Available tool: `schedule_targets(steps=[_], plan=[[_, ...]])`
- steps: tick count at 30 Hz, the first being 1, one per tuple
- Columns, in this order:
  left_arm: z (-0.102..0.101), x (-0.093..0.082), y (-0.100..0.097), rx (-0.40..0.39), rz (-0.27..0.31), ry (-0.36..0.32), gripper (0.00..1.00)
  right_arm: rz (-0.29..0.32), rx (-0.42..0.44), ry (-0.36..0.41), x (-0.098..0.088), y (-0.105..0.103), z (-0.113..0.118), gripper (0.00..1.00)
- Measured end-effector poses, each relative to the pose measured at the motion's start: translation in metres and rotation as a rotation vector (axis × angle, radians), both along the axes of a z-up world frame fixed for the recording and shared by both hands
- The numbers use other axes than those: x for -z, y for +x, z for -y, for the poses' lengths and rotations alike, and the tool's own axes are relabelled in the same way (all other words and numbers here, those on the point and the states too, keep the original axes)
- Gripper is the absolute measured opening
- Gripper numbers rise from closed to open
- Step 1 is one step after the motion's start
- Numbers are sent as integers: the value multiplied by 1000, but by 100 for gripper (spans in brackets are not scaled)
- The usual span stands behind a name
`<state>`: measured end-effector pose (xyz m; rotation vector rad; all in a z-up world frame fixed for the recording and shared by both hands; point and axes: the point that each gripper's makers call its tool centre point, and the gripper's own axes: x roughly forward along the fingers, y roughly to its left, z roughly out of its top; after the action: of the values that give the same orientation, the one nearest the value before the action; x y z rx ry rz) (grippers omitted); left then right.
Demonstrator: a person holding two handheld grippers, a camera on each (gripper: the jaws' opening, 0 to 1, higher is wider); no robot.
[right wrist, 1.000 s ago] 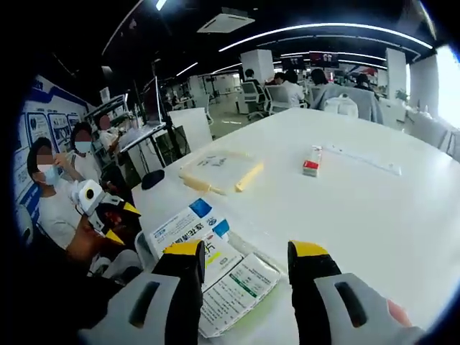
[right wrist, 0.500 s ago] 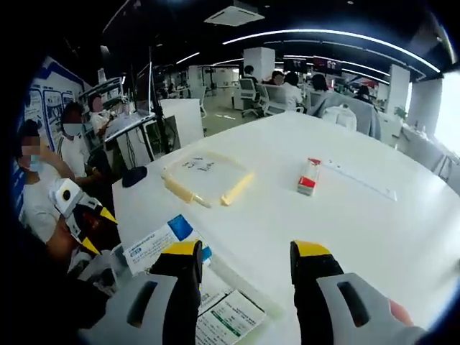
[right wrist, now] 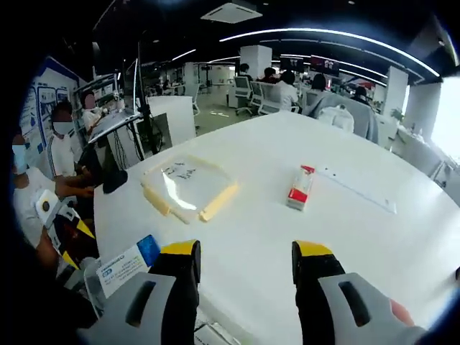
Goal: Arrange the small medicine boxes into an aligned row inside the storage area until every box is upright, visible, and separated from the surrounding clutter.
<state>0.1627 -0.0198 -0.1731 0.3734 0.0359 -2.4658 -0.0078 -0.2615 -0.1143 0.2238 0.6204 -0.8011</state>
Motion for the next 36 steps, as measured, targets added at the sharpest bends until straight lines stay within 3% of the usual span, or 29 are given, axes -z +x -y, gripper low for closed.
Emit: schedule_targets(steps=[11,23,36], plan=[[1,-5,-1,4,-10,-7,44,8,83,-24,12,-6,32,50],[0,-10,-4,18,-35,-7,44,-54,103,-19,31,4,48,50],[2,-10,5,-1,-31,-7,44,-90,173,-46,50,8,94,49]])
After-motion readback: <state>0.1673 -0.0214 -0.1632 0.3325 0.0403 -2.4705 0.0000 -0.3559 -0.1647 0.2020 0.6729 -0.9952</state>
